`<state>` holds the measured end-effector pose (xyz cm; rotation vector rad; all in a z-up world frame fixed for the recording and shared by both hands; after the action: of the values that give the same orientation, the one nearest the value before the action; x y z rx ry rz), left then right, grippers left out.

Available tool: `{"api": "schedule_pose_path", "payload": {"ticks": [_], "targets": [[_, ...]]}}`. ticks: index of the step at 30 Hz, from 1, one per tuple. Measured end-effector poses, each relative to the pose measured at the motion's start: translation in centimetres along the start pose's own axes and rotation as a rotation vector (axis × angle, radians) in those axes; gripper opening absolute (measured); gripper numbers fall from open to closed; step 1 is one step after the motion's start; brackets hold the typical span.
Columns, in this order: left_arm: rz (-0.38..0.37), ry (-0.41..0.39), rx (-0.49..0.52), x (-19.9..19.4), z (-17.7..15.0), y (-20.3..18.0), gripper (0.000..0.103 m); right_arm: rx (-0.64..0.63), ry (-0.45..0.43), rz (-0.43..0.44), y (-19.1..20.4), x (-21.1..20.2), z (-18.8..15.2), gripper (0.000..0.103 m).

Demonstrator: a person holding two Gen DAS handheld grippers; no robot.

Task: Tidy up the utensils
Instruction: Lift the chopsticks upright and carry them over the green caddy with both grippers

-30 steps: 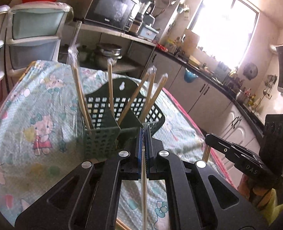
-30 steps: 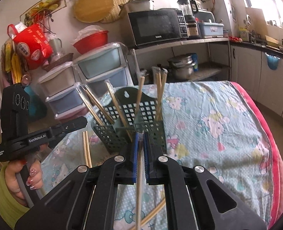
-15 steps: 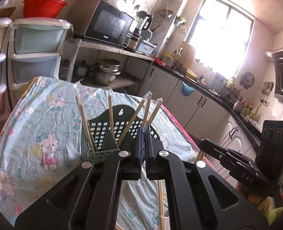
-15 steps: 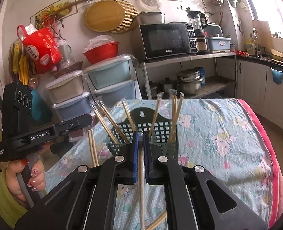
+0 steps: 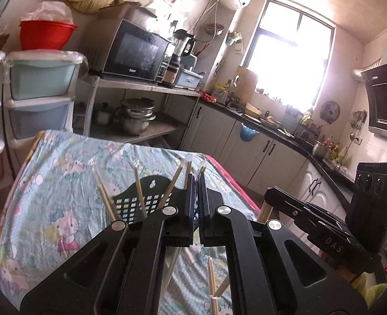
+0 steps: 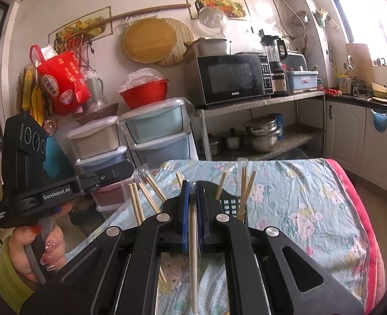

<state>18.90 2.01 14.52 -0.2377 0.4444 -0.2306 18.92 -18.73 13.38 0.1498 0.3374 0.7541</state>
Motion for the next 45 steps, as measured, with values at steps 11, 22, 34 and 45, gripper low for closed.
{"api": "schedule_pose_path", "payload": {"ticks": [11, 22, 34, 45], "targets": [[-0.015, -0.06, 0.037, -0.4, 2.8, -1.8, 0.001, -0.011, -0.05, -0.004, 0.3, -0.1, 1.9, 0.006], [-0.001, -0.125, 0.06, -0.5, 6.0, -2.6, 0.001, -0.027, -0.118, -0.013, 0.4, 0.8, 4.5, 0.006], [0.056, -0.186, 0.042, 0.5, 9.3, -1.3, 0.001, -0.12, -0.205, -0.049, 0.5, 2.7, 8.5, 0.006], [0.08, -0.16, -0.008, 3.7, 7.6, 1.3, 0.001, -0.162, -0.243, -0.089, -1.6, 5.8, 8.6, 0.006]]}}
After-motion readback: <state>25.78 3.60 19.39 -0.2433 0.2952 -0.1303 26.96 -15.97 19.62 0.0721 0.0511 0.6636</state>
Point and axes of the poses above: each gripper's, at about its wrist camera, not at the fingertips, and x roughly the way its jaws point, y to its left, z to its top, the point moved 2 cm from there along x, roughly the way its jaws point, and after that the axes turned 10 degrees about z, right-handed, at the moved point
